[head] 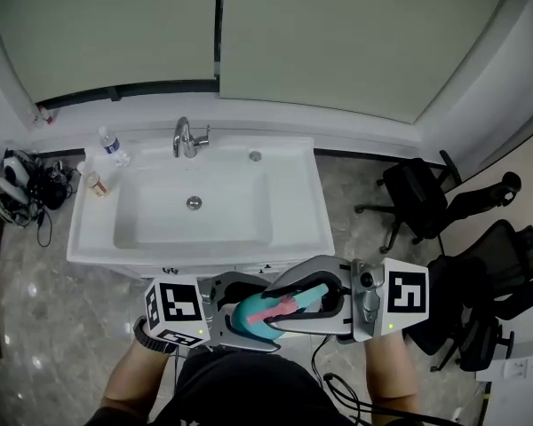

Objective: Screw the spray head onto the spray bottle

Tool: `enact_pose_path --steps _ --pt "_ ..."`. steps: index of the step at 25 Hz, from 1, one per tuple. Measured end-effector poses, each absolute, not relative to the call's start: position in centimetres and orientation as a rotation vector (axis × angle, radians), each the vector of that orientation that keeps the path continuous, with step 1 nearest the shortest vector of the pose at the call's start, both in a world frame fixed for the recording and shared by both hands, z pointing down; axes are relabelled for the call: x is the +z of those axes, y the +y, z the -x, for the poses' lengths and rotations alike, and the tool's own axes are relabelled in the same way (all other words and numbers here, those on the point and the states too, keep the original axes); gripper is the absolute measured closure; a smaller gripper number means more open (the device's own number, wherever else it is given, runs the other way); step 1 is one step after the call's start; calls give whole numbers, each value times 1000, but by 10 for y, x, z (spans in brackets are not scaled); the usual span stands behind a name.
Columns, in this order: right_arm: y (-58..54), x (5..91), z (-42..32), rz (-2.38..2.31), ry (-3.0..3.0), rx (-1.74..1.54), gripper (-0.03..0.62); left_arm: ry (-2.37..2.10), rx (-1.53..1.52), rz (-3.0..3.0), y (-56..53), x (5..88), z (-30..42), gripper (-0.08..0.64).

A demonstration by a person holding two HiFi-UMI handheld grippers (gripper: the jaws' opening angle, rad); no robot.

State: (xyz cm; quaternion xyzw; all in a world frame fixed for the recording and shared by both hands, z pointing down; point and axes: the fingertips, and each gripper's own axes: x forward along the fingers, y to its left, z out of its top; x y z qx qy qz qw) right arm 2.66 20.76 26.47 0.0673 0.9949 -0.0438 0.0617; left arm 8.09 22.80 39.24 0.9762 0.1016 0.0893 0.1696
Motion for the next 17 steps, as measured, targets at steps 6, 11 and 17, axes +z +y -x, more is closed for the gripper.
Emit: enact_pose_path --steps 6,11,17 --pt "308 274 -67 -287 2952 -190 491 212 293 -2713 332 401 -115 147" --pt "363 260 -75 -301 2930 -145 491 196 313 -2727 384 389 -121 147" --pt "398 241 -53 -278 2916 -136 492 216 330 -2726 420 371 -98 147"
